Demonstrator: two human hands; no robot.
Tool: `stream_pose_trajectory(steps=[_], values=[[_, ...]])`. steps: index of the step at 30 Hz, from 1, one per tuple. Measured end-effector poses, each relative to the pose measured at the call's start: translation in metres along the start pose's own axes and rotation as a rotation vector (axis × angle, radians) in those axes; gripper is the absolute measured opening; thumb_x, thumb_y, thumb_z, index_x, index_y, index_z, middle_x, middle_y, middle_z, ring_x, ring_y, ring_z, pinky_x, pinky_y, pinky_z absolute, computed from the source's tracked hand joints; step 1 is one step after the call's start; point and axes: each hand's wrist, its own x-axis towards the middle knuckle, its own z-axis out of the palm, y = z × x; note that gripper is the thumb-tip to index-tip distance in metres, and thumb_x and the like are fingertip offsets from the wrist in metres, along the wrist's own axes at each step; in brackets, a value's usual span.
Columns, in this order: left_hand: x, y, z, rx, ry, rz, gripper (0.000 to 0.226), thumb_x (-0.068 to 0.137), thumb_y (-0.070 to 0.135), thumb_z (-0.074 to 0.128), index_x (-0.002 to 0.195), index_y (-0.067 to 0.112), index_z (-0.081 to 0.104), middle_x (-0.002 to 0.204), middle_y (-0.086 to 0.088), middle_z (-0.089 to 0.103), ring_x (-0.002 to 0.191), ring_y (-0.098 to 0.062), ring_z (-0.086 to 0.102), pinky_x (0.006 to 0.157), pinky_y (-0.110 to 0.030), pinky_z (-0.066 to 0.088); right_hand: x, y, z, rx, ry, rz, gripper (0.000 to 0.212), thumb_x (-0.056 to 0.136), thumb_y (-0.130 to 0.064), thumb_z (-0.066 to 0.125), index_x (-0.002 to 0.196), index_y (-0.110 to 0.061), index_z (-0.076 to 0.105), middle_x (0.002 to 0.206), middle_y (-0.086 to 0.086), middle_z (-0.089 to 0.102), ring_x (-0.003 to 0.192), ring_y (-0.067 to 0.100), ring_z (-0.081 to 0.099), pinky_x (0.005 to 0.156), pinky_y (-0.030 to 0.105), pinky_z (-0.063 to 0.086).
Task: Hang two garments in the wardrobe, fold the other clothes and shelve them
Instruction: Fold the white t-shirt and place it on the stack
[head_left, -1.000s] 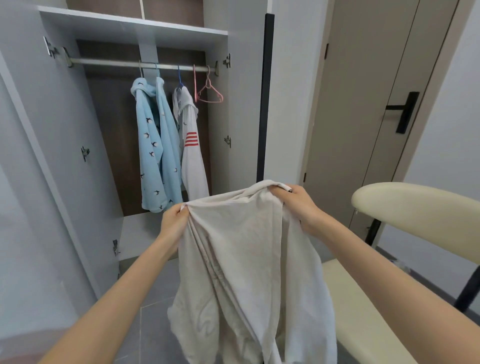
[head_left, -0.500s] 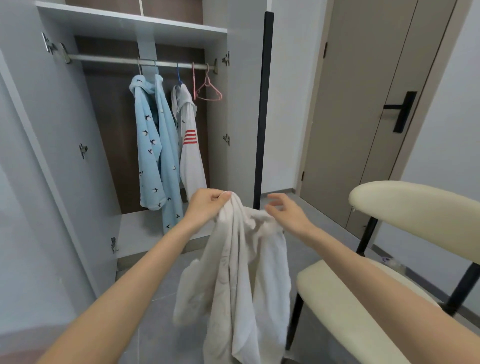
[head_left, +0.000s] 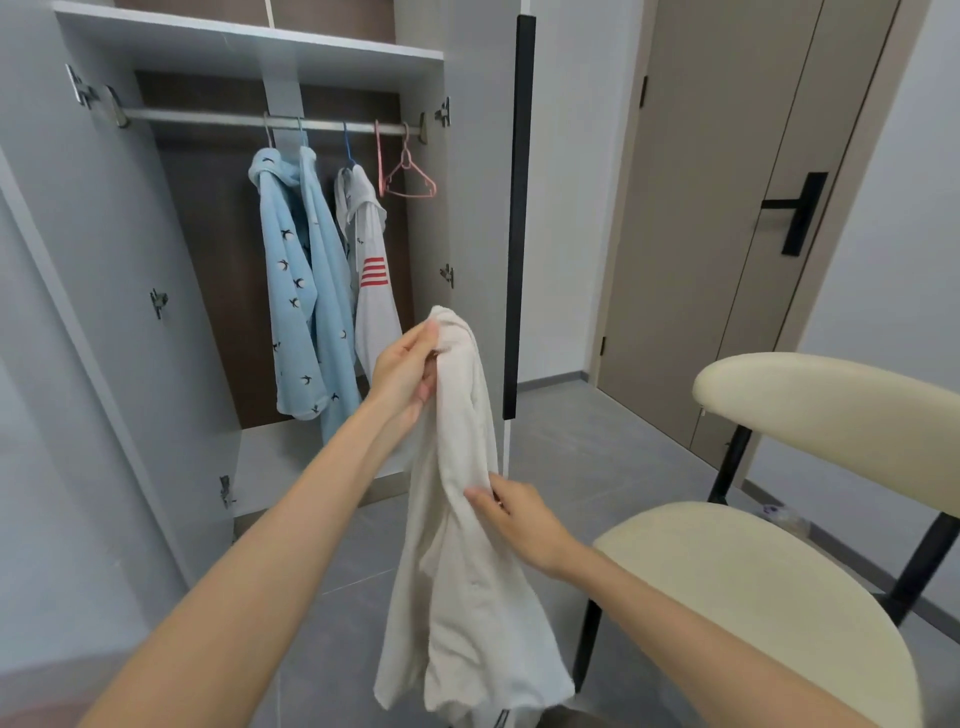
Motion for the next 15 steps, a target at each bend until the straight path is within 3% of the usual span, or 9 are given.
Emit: stream_pose_trajectory(steps=[4,7,10,13,15], values=[[-0.006,-0.008,-0.02,0.177,-0.104,-0.047,0.027,0.097,0.031,0.05,0.123,0.028,0.055,0.12,0.007,0.062,0.104,-0.012,0.063,0.081,-0.03,0.054,0.021,-0.017,-0.025,0.114,0.33,-0.031,0.045,0.098,-0.029,0.049,0.059,-0.024,0.027,0.053,-0.012,0.028,0.05,0.004,0.026,0.048,0.021,0.024],[-0.017,-0.023,-0.031,0.469,-0.052,-0.043,0.03,0.098,0.038,0.047,0.125,0.026,0.052,0.121,0.005,0.059,0.107,-0.013,0.057,0.079,-0.026,0.048,0.04,-0.027,-0.051,0.337,0.427,0.035,0.041,0.098,-0.029,0.049,0.062,-0.018,0.034,0.057,-0.005,0.035,0.056,0.013,0.033,0.056,0.031,0.034],[-0.027,-0.033,-0.036,0.65,-0.08,-0.074,0.026,0.095,0.044,0.049,0.113,0.027,0.057,0.114,0.003,0.063,0.1,-0.011,0.06,0.075,-0.024,0.047,0.054,-0.031,-0.071,0.502,0.462,0.125,0.033,0.099,-0.028,0.047,0.072,-0.009,0.048,0.07,0.007,0.045,0.067,0.019,0.044,0.063,0.04,0.051],[-0.038,-0.036,-0.039,0.75,-0.278,-0.297,0.044,0.084,0.067,0.05,0.11,0.033,0.06,0.11,0.012,0.065,0.096,-0.004,0.063,0.074,-0.023,0.047,0.062,-0.033,-0.084,0.583,0.502,0.142,0.027,0.099,-0.027,0.046,0.082,-0.008,0.052,0.071,0.008,0.046,0.06,0.016,0.048,0.05,0.027,0.05],[-0.044,-0.043,-0.039,0.853,-0.395,-0.326,0.055,0.073,0.074,0.058,0.112,0.035,0.059,0.111,0.015,0.063,0.103,-0.007,0.06,0.078,-0.024,0.049,0.063,-0.034,-0.09,0.6,0.538,0.14,0.029,0.099,-0.027,0.046,0.076,-0.009,0.047,0.062,0.005,0.043,0.046,0.011,0.044,0.045,0.024,0.043]])
